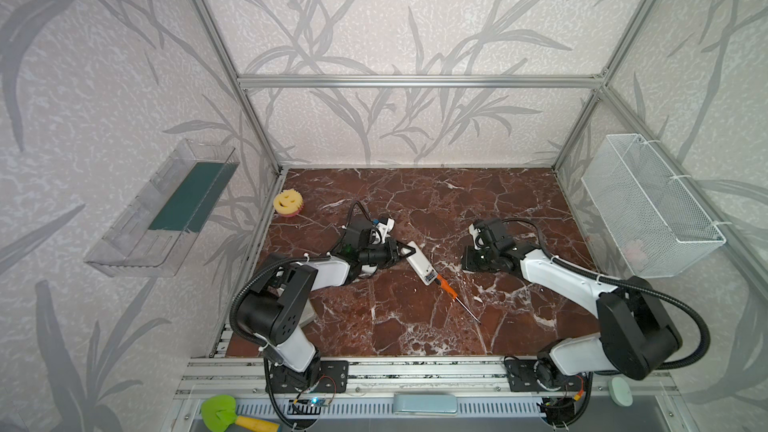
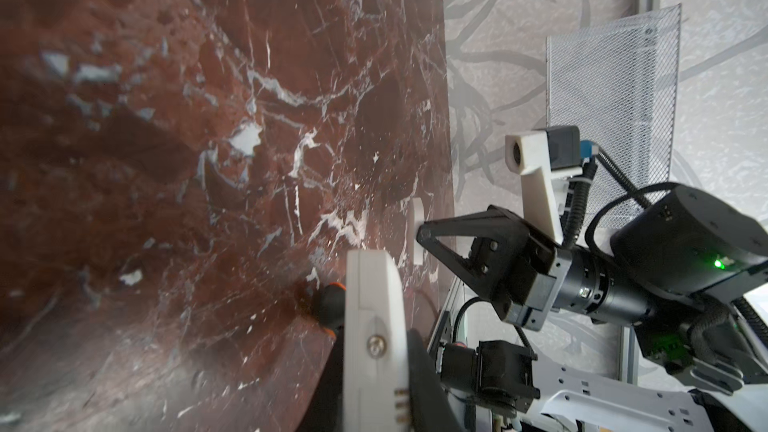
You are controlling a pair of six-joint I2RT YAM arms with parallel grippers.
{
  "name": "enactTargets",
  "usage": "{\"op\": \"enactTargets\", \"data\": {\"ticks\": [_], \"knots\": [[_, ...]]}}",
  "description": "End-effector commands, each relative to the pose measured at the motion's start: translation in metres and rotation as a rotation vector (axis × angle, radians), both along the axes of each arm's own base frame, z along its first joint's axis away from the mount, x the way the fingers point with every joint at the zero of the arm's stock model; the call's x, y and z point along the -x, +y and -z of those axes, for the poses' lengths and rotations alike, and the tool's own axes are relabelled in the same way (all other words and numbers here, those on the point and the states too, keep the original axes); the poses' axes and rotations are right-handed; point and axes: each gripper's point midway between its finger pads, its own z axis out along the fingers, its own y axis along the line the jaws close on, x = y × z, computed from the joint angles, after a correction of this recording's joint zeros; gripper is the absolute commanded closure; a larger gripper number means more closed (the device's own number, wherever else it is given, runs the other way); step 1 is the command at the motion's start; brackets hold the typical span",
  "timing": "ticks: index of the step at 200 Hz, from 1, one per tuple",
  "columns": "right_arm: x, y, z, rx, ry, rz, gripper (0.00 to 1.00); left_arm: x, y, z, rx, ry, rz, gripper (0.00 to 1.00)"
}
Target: Unload the batteries from the remote control
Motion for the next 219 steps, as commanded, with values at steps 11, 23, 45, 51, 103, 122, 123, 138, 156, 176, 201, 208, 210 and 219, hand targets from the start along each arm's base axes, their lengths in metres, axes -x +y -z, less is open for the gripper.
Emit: {"op": "enactTargets", "data": {"ticks": [11,23,45,51,103,122,123,138,156,176,201,208,210,219], "knots": [[0.007,-0.008,0.016,0.121,0.05,-0.076,1.0,0.035,0.005,0.025,-0.089,0.087,0.143,1.0],[0.007,-0.008,0.018,0.142,0.051,-0.082,0.98,0.038,0.007,0.033,-0.121,0.117,0.164,1.0],[0.006,-0.009,0.015,0.169,0.036,-0.092,0.84,0.034,0.007,0.04,-0.13,0.124,0.15,1.0],[0.006,-0.01,0.013,0.178,0.031,-0.095,0.77,0.032,0.006,0.042,-0.13,0.123,0.146,1.0],[0.016,-0.01,-0.013,0.275,-0.036,-0.157,0.47,0.013,0.001,0.053,-0.143,0.118,0.133,0.98],[0.026,0.016,-0.022,0.231,-0.081,-0.243,0.47,0.006,-0.002,0.056,-0.146,0.113,0.134,0.98],[0.027,0.017,-0.022,0.226,-0.081,-0.249,0.47,0.005,-0.002,0.056,-0.146,0.112,0.134,0.98],[0.038,0.041,-0.02,0.158,-0.076,-0.314,0.46,-0.002,-0.004,0.06,-0.148,0.114,0.131,0.98],[0.048,0.055,-0.006,0.147,-0.038,-0.346,0.46,-0.01,-0.007,0.063,-0.144,0.119,0.127,0.98],[0.052,0.058,0.013,0.181,0.014,-0.358,0.46,-0.019,-0.01,0.064,-0.145,0.116,0.126,0.98],[0.054,0.057,0.033,0.232,0.065,-0.382,0.46,-0.028,-0.007,0.073,-0.184,0.126,0.124,0.94],[0.054,0.055,0.037,0.249,0.076,-0.391,0.47,-0.03,-0.005,0.076,-0.201,0.127,0.121,0.94],[0.054,0.055,0.038,0.256,0.079,-0.392,0.47,-0.031,-0.004,0.077,-0.206,0.129,0.12,0.93],[0.054,0.052,0.042,0.279,0.093,-0.395,0.48,-0.034,-0.002,0.08,-0.219,0.133,0.117,0.93]]}}
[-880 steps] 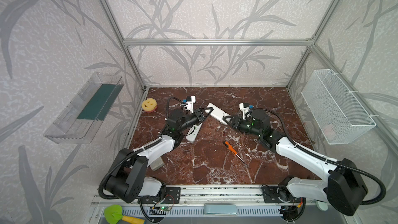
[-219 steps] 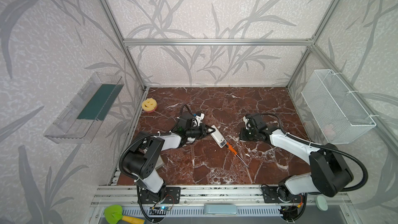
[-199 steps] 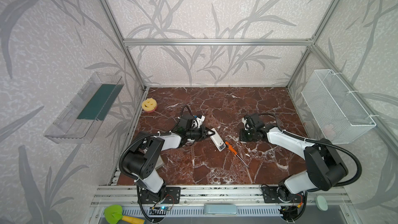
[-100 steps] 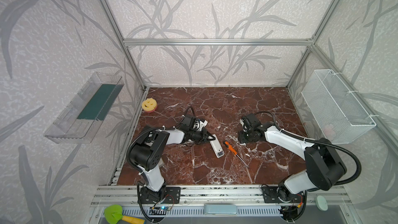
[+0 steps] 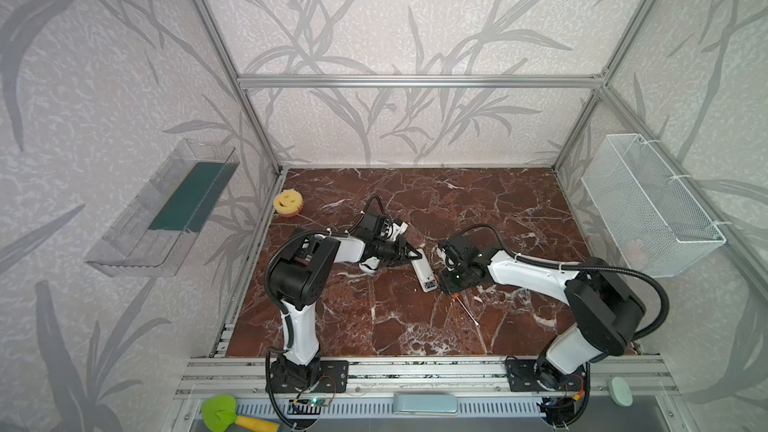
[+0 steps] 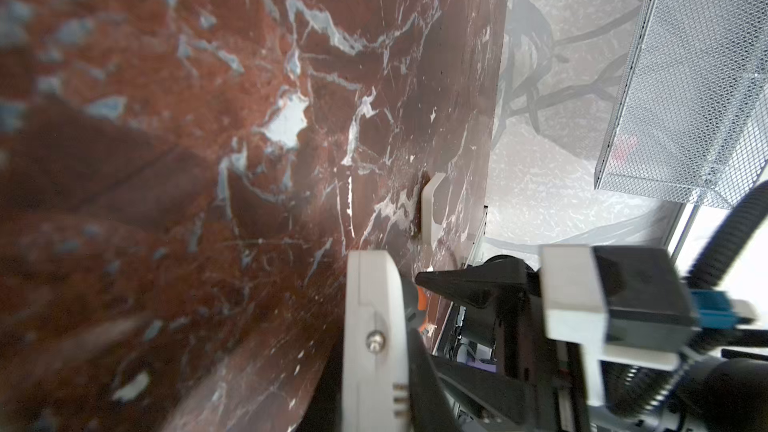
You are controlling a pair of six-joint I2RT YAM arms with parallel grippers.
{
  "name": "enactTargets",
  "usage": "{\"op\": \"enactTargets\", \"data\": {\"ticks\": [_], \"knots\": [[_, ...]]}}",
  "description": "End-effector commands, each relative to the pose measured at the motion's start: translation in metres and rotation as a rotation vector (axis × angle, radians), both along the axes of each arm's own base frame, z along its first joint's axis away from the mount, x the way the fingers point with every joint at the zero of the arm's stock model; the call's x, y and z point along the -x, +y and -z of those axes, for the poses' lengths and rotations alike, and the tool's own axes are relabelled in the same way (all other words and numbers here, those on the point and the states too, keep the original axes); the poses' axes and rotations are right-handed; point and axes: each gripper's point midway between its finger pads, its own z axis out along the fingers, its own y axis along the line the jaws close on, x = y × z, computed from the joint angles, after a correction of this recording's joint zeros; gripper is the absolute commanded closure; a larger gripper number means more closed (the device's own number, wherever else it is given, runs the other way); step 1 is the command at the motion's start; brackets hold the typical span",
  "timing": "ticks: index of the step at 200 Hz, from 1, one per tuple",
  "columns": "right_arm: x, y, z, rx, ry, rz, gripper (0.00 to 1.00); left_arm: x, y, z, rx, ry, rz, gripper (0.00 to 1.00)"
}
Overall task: Unload the batteries from the remote control
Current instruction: 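Grasp the orange-handled screwdriver with the right gripper and lift it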
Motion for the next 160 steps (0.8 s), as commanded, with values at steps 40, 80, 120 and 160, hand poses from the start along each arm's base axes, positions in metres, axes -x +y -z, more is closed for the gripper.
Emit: {"op": "enactTargets", "data": {"ticks": [40,80,120,160], "knots": [[-0.001,-0.009,0.007,0.092,0.018,-0.018,0.66,-0.019,0.023,0.044,-0.184,0.0,-0.025,0.89],[-0.008,-0.01,-0.013,0.059,-0.057,0.003,0.94,-0.024,0.028,0.049,-0.222,-0.009,-0.031,0.7],[-0.021,-0.006,-0.058,-0.034,-0.201,0.031,0.99,-0.032,0.03,0.04,-0.243,-0.04,-0.035,0.57],[-0.032,-0.007,-0.104,-0.122,-0.352,0.068,1.0,-0.03,0.037,0.019,-0.279,-0.085,-0.025,0.49]]}}
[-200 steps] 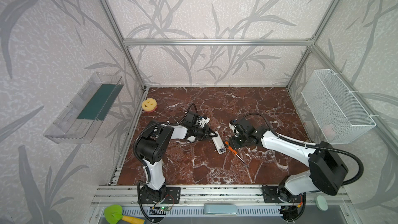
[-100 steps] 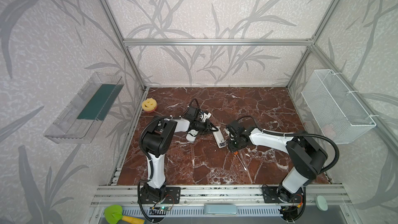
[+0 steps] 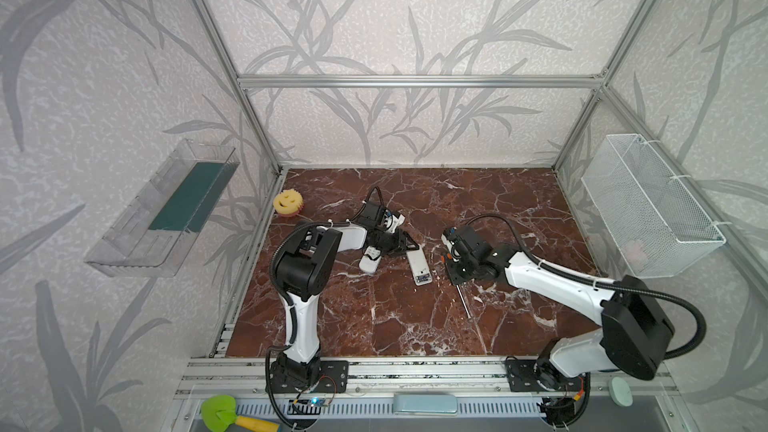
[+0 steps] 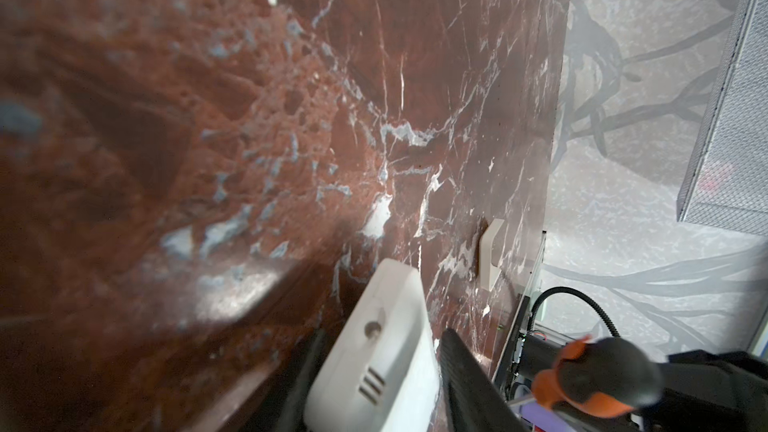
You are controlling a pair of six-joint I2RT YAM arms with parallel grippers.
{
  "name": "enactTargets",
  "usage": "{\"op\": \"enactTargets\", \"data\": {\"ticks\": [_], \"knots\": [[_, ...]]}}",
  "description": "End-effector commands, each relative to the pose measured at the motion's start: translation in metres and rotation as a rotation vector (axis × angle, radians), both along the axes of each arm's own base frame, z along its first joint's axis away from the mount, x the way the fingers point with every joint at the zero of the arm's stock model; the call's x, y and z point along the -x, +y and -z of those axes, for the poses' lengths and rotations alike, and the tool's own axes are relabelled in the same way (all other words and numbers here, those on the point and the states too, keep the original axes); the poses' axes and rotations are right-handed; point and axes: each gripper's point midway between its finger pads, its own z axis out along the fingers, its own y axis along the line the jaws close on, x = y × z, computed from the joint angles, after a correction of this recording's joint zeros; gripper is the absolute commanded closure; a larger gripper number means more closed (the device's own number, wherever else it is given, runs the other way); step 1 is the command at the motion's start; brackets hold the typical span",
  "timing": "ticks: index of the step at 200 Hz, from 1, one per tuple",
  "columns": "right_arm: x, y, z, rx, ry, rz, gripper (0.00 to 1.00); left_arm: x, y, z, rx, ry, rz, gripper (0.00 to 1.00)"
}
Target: Unload the batteries from the remote control
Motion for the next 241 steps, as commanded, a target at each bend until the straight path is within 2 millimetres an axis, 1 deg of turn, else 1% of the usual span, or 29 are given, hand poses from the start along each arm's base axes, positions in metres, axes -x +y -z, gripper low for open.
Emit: {"op": "enactTargets", "data": {"ticks": [1,28,45,66,70,83,95,108,121,140,163,178,191,208,241], "knots": [[-0.008,-0.003,-0.027,-0.05,-0.104,0.038,1.0,0.005,0.018,0.002,-0.114,-0.008,-0.012,0.49],[-0.014,-0.002,-0.056,-0.128,-0.203,0.057,1.0,0.01,0.028,-0.018,-0.167,-0.064,-0.002,0.48],[-0.018,0.0,-0.076,-0.196,-0.274,0.072,1.0,0.014,0.036,-0.031,-0.212,-0.106,0.015,0.45],[-0.021,0.004,-0.093,-0.265,-0.334,0.069,1.0,0.019,0.046,-0.047,-0.258,-0.161,0.027,0.43],[-0.022,0.006,-0.097,-0.28,-0.345,0.065,1.0,0.02,0.048,-0.048,-0.27,-0.167,0.027,0.43],[-0.022,0.013,-0.104,-0.316,-0.367,0.035,1.0,0.023,0.05,-0.061,-0.269,-0.204,0.029,0.43],[-0.022,0.02,-0.111,-0.352,-0.383,0.011,1.0,0.026,0.046,-0.079,-0.228,-0.253,0.035,0.43],[-0.023,0.026,-0.12,-0.391,-0.399,-0.01,1.0,0.03,0.039,-0.105,-0.161,-0.334,0.047,0.43],[-0.021,0.034,-0.128,-0.428,-0.42,-0.054,1.0,0.039,0.03,-0.132,-0.1,-0.438,0.08,0.43],[-0.016,0.045,-0.139,-0.467,-0.443,-0.131,1.0,0.056,0.017,-0.165,-0.033,-0.589,0.118,0.43],[-0.009,0.055,-0.143,-0.488,-0.448,-0.211,1.0,0.073,0.008,-0.208,0.091,-0.745,0.134,0.37],[-0.005,0.059,-0.144,-0.501,-0.448,-0.246,1.0,0.085,0.004,-0.229,0.164,-0.83,0.142,0.3],[-0.002,0.061,-0.145,-0.514,-0.448,-0.264,1.0,0.094,0.001,-0.24,0.211,-0.879,0.15,0.25],[0.001,0.063,-0.148,-0.537,-0.45,-0.284,1.0,0.105,-0.007,-0.251,0.271,-0.91,0.182,0.23],[0.01,0.07,-0.153,-0.576,-0.454,-0.35,1.0,0.118,-0.024,-0.252,0.33,-0.885,0.237,0.23]]}}
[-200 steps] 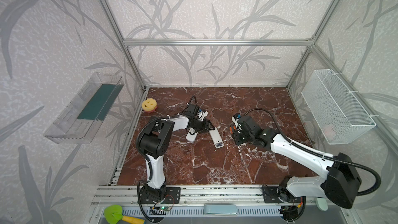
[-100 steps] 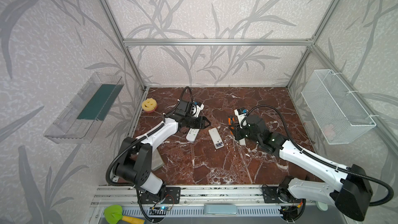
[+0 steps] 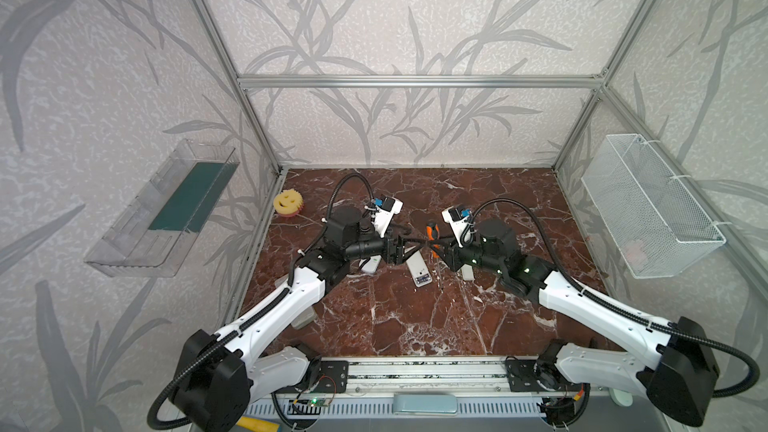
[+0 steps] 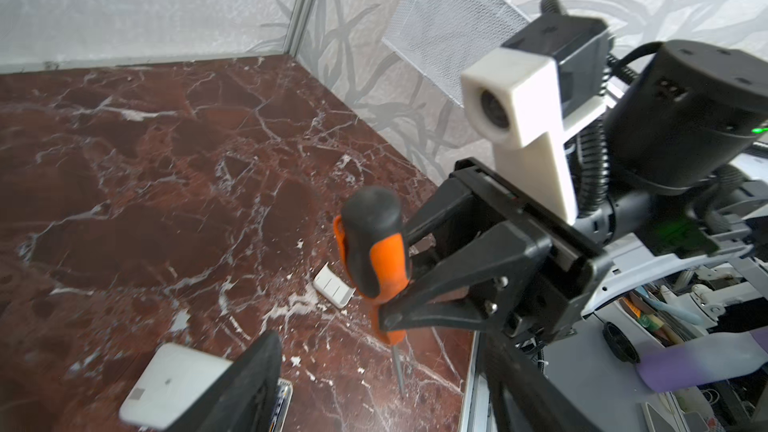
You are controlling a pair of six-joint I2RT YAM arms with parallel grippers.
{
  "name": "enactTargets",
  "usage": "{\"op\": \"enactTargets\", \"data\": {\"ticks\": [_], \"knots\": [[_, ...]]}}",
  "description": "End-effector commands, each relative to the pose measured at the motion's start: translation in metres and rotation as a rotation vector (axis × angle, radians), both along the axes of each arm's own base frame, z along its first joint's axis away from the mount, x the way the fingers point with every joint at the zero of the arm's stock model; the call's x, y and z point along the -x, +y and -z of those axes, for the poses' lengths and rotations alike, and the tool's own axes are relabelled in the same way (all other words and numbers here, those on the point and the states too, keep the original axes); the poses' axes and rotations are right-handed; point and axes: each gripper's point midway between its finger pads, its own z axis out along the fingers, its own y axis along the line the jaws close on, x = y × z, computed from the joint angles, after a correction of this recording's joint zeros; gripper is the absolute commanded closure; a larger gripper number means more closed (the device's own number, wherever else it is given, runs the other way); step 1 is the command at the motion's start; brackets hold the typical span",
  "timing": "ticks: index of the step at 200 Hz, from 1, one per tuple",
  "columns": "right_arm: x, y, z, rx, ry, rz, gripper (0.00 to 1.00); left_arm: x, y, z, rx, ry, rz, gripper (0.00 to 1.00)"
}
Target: Unload the batteries from the remote control
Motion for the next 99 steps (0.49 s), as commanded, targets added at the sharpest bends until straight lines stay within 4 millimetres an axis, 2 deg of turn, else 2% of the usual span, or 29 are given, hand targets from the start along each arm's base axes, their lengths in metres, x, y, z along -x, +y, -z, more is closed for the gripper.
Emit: {"op": "enactTargets", "data": {"ticks": [1,31,58,99], "knots": [[0.011,0.01,-0.018,-0.059,-0.06,-0.091,1.0,0.012,-0.015,-0.015,0.067,-0.04,0.086,0.23],[0.019,0.014,-0.02,-0.075,-0.062,-0.143,1.0,0.015,-0.022,-0.016,0.098,-0.017,0.121,0.25],[0.025,0.016,-0.025,-0.097,-0.08,-0.175,1.0,0.008,-0.02,-0.01,0.082,0.009,0.074,0.27],[0.027,0.013,-0.022,-0.072,-0.089,-0.167,1.0,-0.005,-0.021,-0.008,0.102,0.078,0.012,0.37]]}}
